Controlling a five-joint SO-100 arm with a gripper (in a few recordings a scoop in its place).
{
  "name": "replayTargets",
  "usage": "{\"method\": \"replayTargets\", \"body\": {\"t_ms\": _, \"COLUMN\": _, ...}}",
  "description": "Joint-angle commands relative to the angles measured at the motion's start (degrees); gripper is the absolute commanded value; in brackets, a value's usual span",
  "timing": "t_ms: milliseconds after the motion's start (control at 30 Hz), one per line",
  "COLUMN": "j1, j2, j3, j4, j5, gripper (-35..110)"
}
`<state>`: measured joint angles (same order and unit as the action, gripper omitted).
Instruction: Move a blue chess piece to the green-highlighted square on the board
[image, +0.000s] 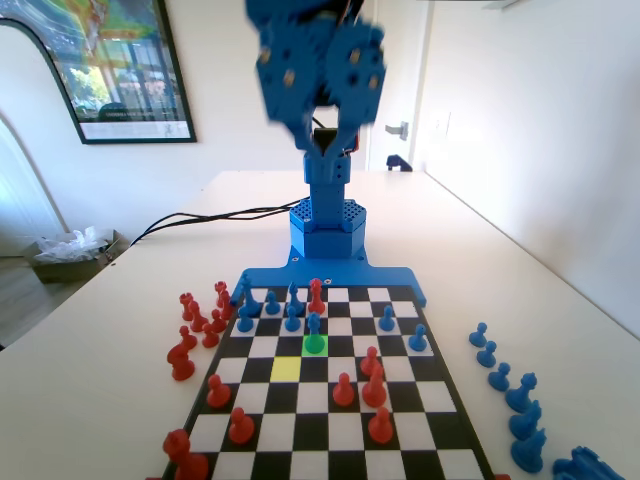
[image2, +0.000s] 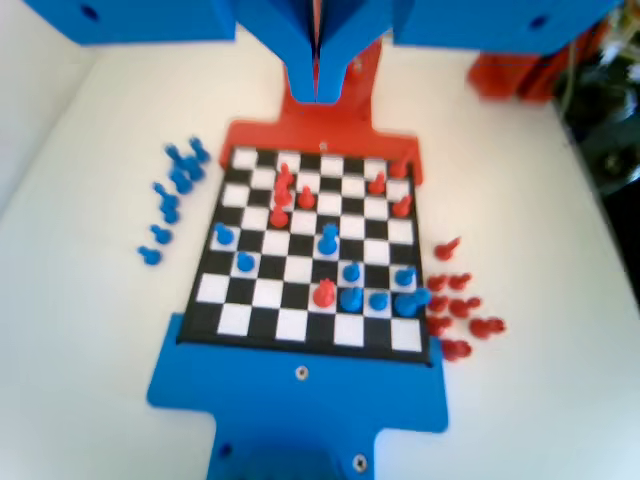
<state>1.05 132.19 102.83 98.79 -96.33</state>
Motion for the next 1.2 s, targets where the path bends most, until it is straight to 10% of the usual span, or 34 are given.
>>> {"method": "replayTargets", "body": {"t_ms": 0, "j1": -0.79, "j2": 10.37, "j3": 2.29, "j4": 2.9, "j5": -1.67, "gripper": 1}}
{"method": "replayTargets", "body": {"t_ms": 1167, "j1": -0.53, "j2": 42.63, "j3": 22.24, "j4": -8.53, "j5": -2.2, "gripper": 4}}
